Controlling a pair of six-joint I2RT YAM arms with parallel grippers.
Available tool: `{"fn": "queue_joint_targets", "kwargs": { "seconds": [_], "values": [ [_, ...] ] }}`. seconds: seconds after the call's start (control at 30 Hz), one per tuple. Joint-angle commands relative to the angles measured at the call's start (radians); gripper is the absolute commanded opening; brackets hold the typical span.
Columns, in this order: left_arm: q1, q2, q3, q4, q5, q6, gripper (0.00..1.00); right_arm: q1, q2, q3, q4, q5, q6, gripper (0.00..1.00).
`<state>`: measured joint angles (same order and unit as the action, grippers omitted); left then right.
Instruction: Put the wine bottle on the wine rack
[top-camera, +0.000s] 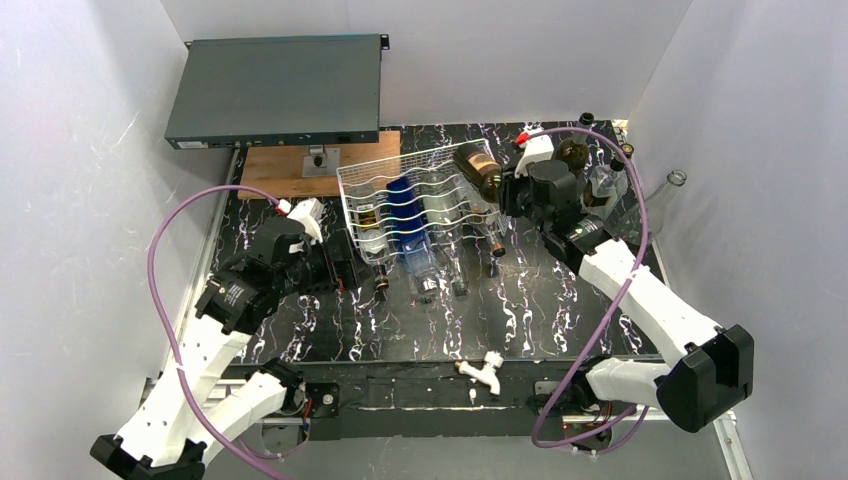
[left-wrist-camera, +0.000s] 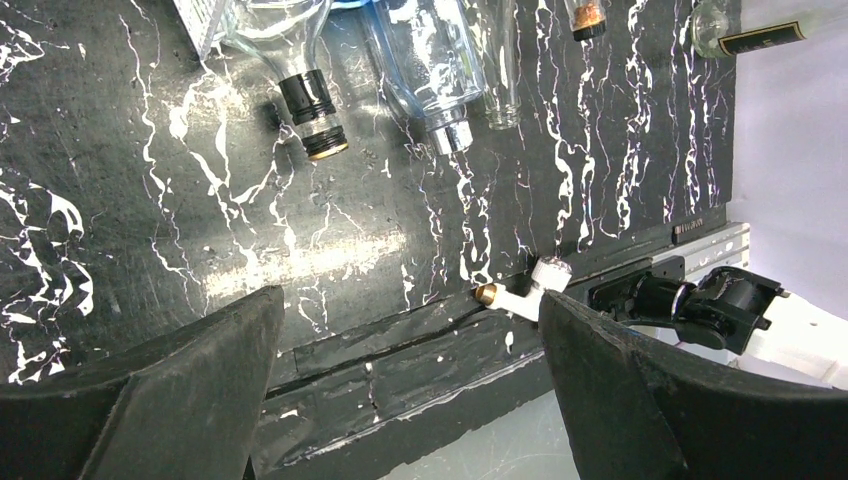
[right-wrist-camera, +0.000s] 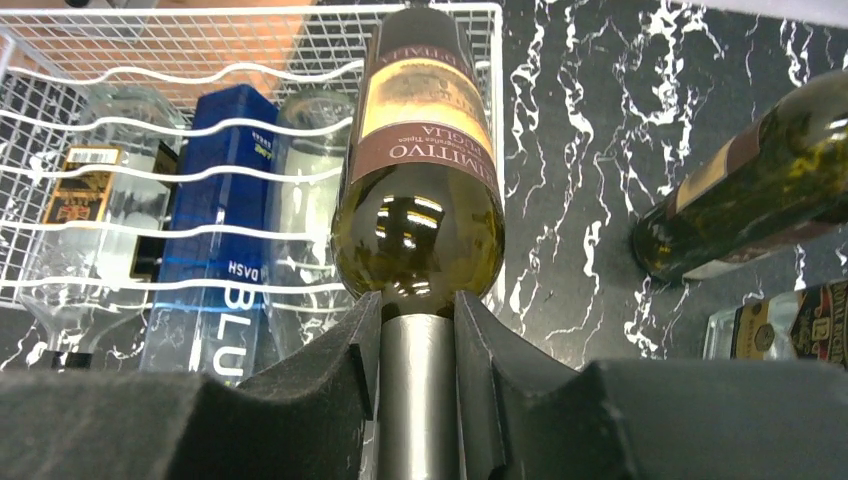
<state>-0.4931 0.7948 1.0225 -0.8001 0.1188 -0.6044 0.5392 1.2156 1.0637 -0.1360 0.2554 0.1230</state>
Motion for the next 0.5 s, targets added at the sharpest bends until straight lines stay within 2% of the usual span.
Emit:
{"fn": "queue_joint_targets", "kwargs": {
  "seconds": [0.0, 0.33, 0.47],
  "values": [
    [-0.002, 0.000, 0.001, 0.022, 0.025, 0.009, 0.98, 0.004, -0.012, -0.044, 0.058, 0.003, 0.053, 0.01],
    [-0.003, -0.011, -0.013, 0.024, 0.024, 0.007, 0.98, 0.011, -0.020, -0.172, 0.118, 0.003, 0.099, 0.01],
    [-0.002, 0.007, 0.001, 0.024, 0.033, 0.014, 0.98, 0.011, 0.014, -0.142, 0.078, -0.008, 0.103, 0.01]
  ]
}}
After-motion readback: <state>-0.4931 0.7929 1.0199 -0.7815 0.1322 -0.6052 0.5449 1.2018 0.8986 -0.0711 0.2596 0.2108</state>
